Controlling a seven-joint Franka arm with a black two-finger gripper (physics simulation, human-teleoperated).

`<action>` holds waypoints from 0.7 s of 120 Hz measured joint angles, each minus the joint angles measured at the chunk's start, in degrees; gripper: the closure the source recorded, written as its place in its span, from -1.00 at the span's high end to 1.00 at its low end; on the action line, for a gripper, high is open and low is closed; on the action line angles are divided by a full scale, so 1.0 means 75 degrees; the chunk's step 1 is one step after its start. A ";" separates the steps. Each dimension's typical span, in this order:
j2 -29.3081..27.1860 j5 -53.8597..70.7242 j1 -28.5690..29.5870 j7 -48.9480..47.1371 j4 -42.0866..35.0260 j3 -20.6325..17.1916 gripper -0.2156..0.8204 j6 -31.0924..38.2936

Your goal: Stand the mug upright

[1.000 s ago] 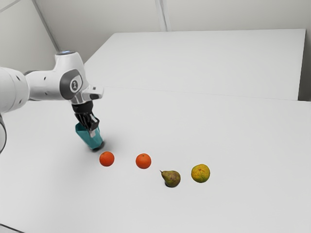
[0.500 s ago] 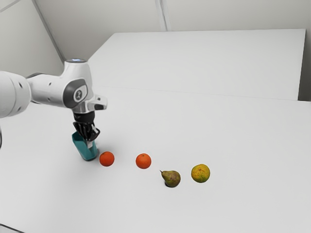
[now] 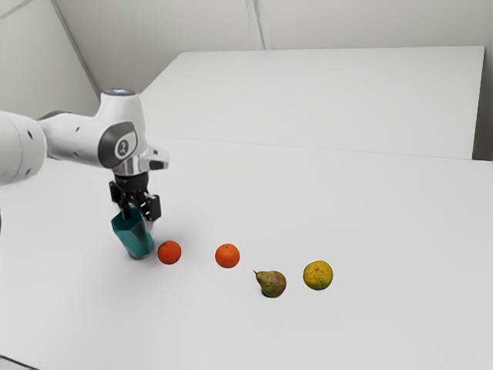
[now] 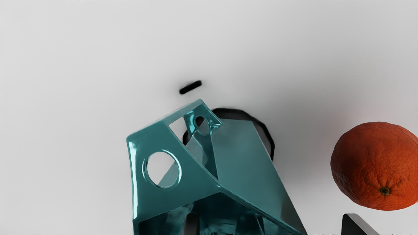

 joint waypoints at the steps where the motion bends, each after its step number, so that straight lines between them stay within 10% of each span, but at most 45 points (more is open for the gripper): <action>1: -0.0021 0.0000 0.0009 -0.0003 0.0006 0.0000 0.30 -0.0004; 45: -0.0866 -0.0331 0.0116 0.0060 0.1730 0.0033 0.53 -0.0736; 84: -0.1109 -0.0279 0.0809 0.0032 0.3299 -0.0952 0.57 -0.2229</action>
